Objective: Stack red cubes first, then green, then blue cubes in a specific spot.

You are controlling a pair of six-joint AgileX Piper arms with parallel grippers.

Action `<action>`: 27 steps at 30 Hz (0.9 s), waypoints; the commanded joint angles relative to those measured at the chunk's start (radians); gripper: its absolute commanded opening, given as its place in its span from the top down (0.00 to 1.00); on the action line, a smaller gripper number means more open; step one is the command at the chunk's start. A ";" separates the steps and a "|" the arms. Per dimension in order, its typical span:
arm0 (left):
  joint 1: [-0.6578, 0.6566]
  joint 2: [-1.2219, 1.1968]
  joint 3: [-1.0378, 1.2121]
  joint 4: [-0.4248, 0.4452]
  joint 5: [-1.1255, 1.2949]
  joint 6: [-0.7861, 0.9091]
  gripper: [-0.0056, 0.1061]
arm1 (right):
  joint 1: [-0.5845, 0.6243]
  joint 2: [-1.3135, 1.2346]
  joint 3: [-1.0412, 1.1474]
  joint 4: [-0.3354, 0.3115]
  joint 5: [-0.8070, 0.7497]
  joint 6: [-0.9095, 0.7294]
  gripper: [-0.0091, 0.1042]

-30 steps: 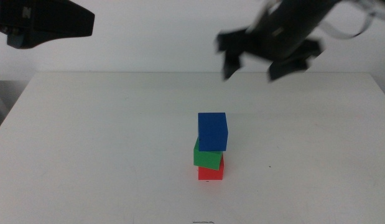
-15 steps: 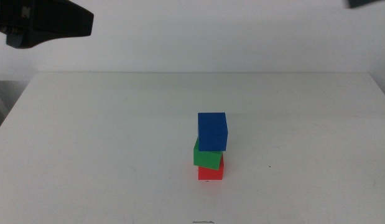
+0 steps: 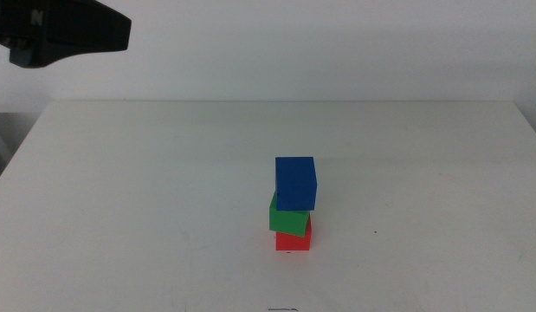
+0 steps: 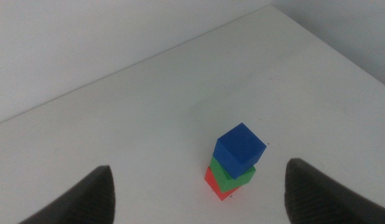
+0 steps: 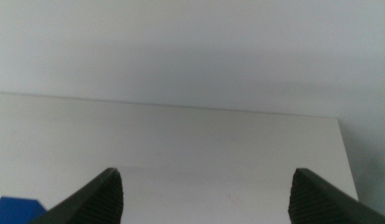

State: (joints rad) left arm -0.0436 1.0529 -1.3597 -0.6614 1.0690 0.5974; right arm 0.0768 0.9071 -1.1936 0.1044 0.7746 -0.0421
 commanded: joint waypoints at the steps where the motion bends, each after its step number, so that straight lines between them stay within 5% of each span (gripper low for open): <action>1: -0.003 -0.011 -0.022 -0.048 -0.053 -0.010 0.11 | -0.005 -0.018 0.000 -0.009 -0.131 -0.016 0.31; 9: 0.025 -0.011 -0.010 -0.017 -0.253 -0.107 0.11 | -0.005 -0.018 0.001 -0.013 -0.110 -0.016 0.31; 19: 0.036 -0.022 0.027 0.728 -0.494 -0.697 0.11 | -0.005 -0.018 0.001 -0.009 -0.110 -0.016 0.31; 27: 0.021 -0.022 0.027 0.870 -0.491 -0.803 0.11 | -0.005 -0.018 0.001 -0.009 -0.110 -0.016 0.31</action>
State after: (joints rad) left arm -0.0149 1.0468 -1.3085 0.1812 0.6541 -0.1838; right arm 0.0760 0.9013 -1.1704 0.1000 0.7398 -0.0466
